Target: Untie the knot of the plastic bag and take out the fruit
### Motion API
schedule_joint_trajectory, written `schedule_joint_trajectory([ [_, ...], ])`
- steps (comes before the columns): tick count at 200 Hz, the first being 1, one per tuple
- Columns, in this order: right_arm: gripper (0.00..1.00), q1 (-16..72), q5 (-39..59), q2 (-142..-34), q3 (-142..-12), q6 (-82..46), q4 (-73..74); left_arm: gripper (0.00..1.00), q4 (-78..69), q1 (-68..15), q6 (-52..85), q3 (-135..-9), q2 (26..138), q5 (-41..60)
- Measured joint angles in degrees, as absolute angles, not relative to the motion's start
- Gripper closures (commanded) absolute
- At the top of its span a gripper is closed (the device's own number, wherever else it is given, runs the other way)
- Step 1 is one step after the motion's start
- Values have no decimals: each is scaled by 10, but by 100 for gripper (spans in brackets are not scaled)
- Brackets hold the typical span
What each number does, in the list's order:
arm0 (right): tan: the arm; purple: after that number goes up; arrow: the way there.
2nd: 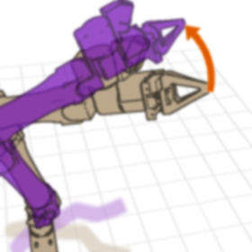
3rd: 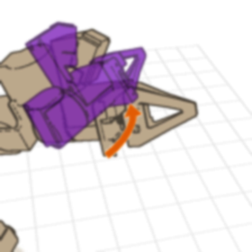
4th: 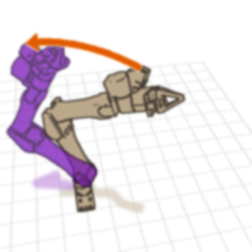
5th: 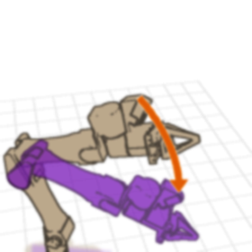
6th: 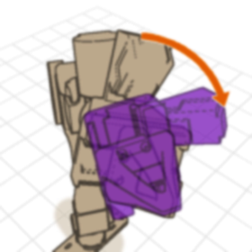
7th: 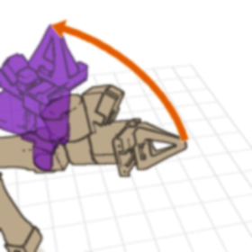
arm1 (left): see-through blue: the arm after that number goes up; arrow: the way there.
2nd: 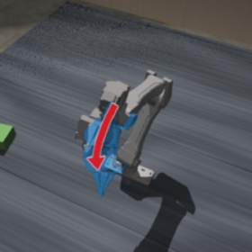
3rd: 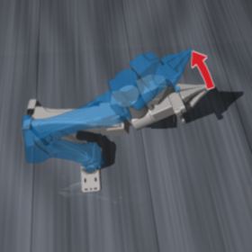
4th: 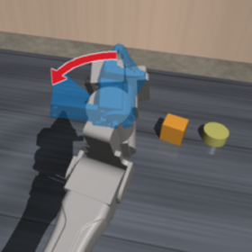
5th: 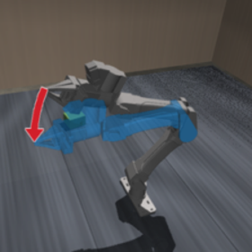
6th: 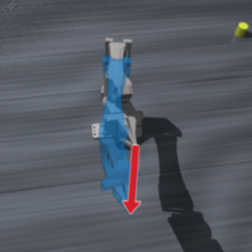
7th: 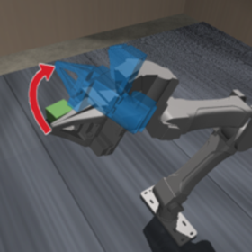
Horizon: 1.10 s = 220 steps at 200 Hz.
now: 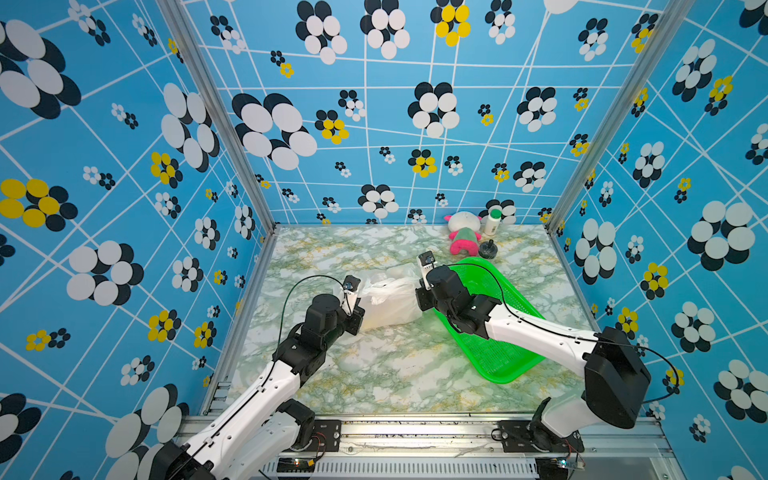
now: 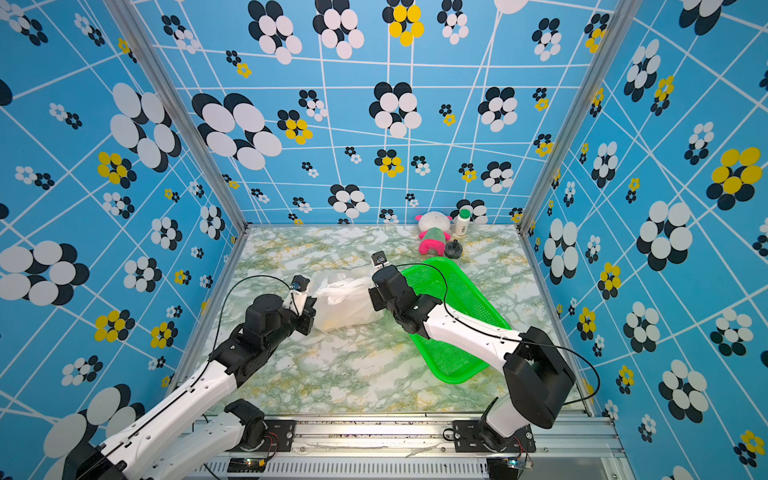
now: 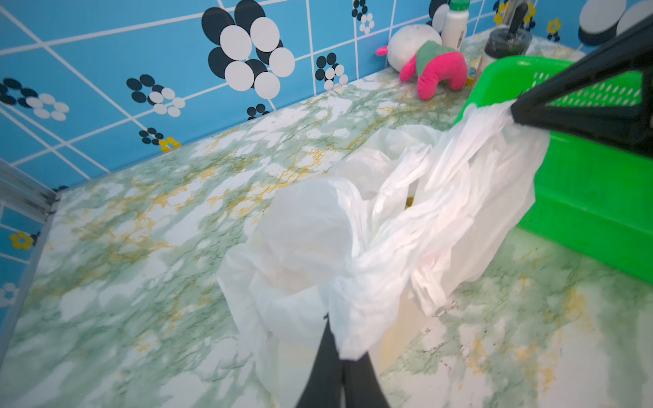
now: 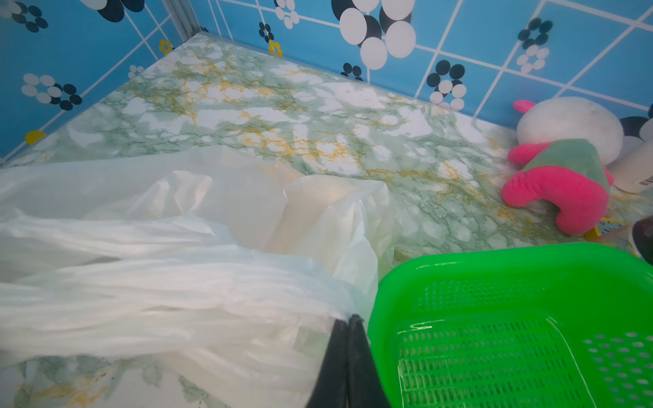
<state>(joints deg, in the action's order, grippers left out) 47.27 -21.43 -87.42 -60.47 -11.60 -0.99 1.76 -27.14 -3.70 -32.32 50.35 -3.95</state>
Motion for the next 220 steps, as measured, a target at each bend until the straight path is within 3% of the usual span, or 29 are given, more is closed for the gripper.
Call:
schedule_joint_trajectory([
  [56,100,462,-236,-832,-542,-183,8,100,17,-258,-13,-322,482,-95],
  [80,70,461,-239,-811,-521,-211,19,100,18,-256,0,-317,472,-98],
  [113,41,466,-243,-797,-517,-196,23,99,18,-246,0,-297,446,-96],
  [132,27,490,-244,-798,-520,-166,23,90,19,-246,0,-296,440,-82],
  [149,19,506,-241,-807,-536,-143,21,75,18,-246,-3,-296,441,-65],
  [177,13,513,-234,-834,-583,-104,20,49,17,-246,-7,-296,441,-44],
  [220,16,515,-235,-842,-599,-63,19,31,18,-253,-4,-295,446,-22],
])
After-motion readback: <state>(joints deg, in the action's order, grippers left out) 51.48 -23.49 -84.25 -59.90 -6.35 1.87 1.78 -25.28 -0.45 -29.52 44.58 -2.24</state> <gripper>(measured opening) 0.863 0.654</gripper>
